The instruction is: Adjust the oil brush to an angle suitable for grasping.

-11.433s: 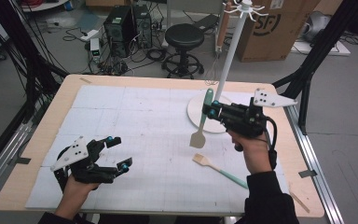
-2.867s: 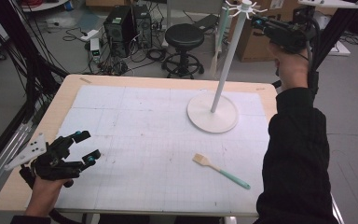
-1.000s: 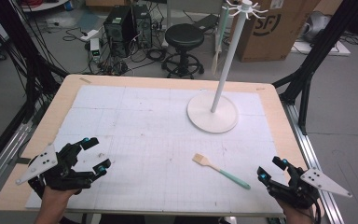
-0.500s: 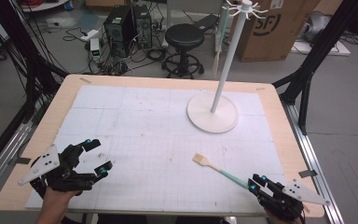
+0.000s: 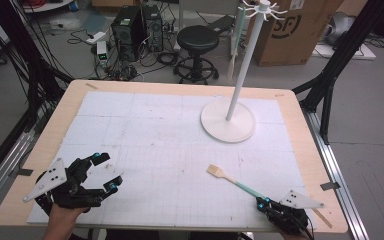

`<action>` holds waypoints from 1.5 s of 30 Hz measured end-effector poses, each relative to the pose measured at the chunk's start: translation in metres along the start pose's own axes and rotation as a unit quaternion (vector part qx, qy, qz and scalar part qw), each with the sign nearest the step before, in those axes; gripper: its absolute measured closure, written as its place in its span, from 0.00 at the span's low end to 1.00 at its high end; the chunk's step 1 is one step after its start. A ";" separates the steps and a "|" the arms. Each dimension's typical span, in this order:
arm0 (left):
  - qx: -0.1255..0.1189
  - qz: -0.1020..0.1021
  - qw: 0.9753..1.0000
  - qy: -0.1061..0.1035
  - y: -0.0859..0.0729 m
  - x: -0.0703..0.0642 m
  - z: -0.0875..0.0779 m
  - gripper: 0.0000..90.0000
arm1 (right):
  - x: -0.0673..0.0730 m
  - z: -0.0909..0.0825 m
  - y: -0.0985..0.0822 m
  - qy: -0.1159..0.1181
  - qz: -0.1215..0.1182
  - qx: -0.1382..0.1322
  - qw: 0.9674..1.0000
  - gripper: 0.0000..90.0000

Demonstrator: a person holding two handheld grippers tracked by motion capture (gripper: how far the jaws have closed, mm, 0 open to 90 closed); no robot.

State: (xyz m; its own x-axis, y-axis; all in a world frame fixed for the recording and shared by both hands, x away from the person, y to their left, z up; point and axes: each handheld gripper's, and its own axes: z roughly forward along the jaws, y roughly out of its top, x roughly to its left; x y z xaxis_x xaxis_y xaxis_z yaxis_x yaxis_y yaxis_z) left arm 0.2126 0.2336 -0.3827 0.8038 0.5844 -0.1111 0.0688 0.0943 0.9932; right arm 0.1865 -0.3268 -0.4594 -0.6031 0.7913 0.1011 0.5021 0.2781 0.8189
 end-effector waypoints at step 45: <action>0.020 -0.011 0.999 0.030 -0.012 0.012 -0.020 0.20 | -0.070 0.062 0.066 -0.116 0.116 0.038 0.986 0.99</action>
State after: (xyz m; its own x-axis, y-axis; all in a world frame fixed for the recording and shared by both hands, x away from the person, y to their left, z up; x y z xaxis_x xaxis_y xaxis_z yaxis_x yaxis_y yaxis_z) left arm 0.2100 0.2558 -0.3963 0.7655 0.6295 -0.1328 0.1098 0.0756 0.9911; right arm 0.3006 -0.3302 -0.4479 -0.3140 0.9389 0.1411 0.6602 0.1092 0.7431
